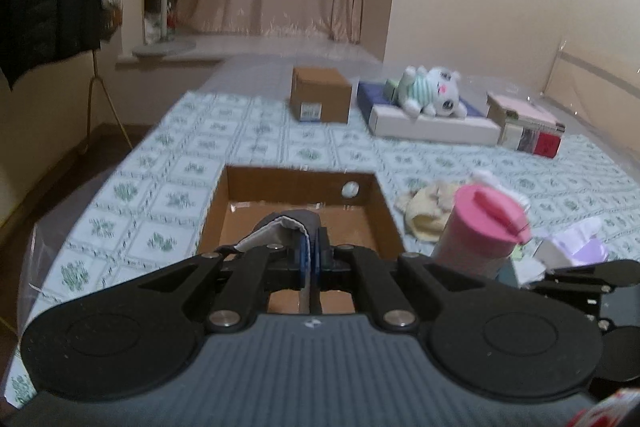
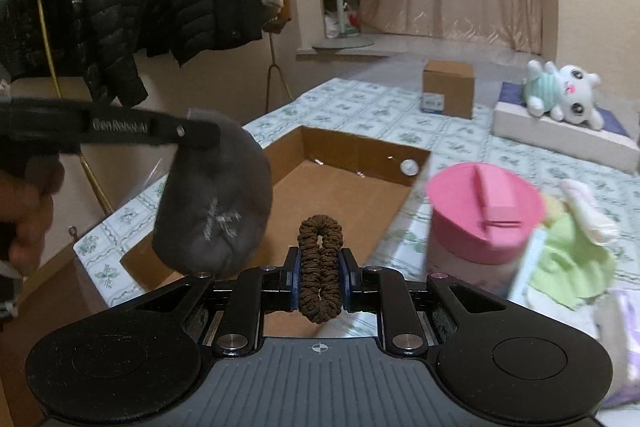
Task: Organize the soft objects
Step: 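Carry the grey cloth in the left tool and hair tie in the right tool to the cardboard box, then open the left tool over the box while the right tool drops the hair tie in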
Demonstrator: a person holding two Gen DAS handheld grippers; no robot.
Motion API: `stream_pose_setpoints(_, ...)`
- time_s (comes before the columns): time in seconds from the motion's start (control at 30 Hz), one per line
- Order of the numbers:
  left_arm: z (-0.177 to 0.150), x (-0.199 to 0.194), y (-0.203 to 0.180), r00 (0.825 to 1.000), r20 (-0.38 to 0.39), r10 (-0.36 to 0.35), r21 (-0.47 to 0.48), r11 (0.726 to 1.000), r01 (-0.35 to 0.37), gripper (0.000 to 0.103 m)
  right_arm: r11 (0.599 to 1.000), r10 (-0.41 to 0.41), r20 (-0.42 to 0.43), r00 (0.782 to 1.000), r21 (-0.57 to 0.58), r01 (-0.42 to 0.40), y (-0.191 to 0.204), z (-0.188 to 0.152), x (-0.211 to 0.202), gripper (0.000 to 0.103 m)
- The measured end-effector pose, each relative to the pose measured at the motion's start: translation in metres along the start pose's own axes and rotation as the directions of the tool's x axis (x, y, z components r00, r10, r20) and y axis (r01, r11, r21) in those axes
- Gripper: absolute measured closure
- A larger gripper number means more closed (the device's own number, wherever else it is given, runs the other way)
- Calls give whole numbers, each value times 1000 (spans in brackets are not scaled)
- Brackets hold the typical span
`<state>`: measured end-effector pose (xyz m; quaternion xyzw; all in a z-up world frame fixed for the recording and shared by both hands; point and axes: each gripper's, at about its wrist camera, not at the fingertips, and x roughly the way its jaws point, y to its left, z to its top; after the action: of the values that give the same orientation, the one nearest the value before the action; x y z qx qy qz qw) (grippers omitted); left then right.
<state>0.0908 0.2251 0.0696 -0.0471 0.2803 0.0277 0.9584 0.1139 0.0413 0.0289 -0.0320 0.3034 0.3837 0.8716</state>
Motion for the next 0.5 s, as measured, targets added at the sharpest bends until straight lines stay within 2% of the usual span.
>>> stream_pose_setpoints(0.03,-2,5,3,1000,-19,-2,1,1000,2,98,1000,4,-5,1000,5,-4,0,0,3,84)
stream_pose_setpoints(0.1,-7,10,8,999,-40,1,5,1000,-1,86,1000,7,-19,1000,12,-6,0,-2,13,84)
stream_pose_setpoints(0.13,-9,11,10,999,-47,2,7,1000,-2,75,1000,8,-26,1000,16,-7,-1,-2,18,84)
stream_pose_setpoints(0.17,-11,11,12,999,-50,6,9,1000,-5,70,1000,9,-34,999,20,-9,-1,-3,22,84)
stream_pose_setpoints(0.5,-25,-7,39,997,-53,57,-53,997,-60,59,1000,28,-66,997,8,-28,12,-5,43,83)
